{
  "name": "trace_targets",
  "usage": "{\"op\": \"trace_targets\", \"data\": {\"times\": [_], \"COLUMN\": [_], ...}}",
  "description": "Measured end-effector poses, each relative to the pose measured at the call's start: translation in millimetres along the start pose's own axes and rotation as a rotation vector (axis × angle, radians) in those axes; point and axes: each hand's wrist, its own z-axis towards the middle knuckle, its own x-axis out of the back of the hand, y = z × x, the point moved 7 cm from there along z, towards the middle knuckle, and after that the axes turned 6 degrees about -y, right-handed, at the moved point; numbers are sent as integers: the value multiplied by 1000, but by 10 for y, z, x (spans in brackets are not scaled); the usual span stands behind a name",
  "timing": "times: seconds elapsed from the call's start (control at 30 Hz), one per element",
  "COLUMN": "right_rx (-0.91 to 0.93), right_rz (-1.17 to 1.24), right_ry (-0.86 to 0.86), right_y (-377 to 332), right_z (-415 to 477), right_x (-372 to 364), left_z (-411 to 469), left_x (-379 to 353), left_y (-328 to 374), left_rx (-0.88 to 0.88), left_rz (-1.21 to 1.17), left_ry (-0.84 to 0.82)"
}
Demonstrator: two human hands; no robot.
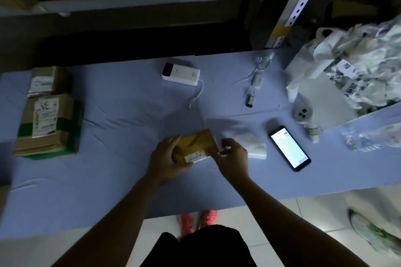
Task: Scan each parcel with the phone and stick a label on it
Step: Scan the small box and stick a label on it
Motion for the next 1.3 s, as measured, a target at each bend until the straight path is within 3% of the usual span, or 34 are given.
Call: {"op": "trace_targets", "data": {"times": [0.13,0.3,0.4,0.63,0.8,1.03,1.3], "right_rx": [70,-184,-256,-344,-302,-180,-70], "right_rz": [-103,-640,-766,-630,-686,-459,-327], "right_ry": [235,-5,-61,-98,-141,-10,-92], "right_y": [31,590,791,1015,947,518,271], "right_z": [253,704,806,902,903,900,762], "right_x": [631,1023,1146,1380,1398,1258,750], "left_z": [41,30,44,104,97,50,28], "left_x": [-86,-29,38,202,225,294,332], "left_y": [42,65,89,236,270,279,266], "left_rx": [-9,57,77,128,170,165,158], "left_rz": [92,68,46,-5,35,25,56], "left_ry": [-44,56,108,199,236,244,202]}}
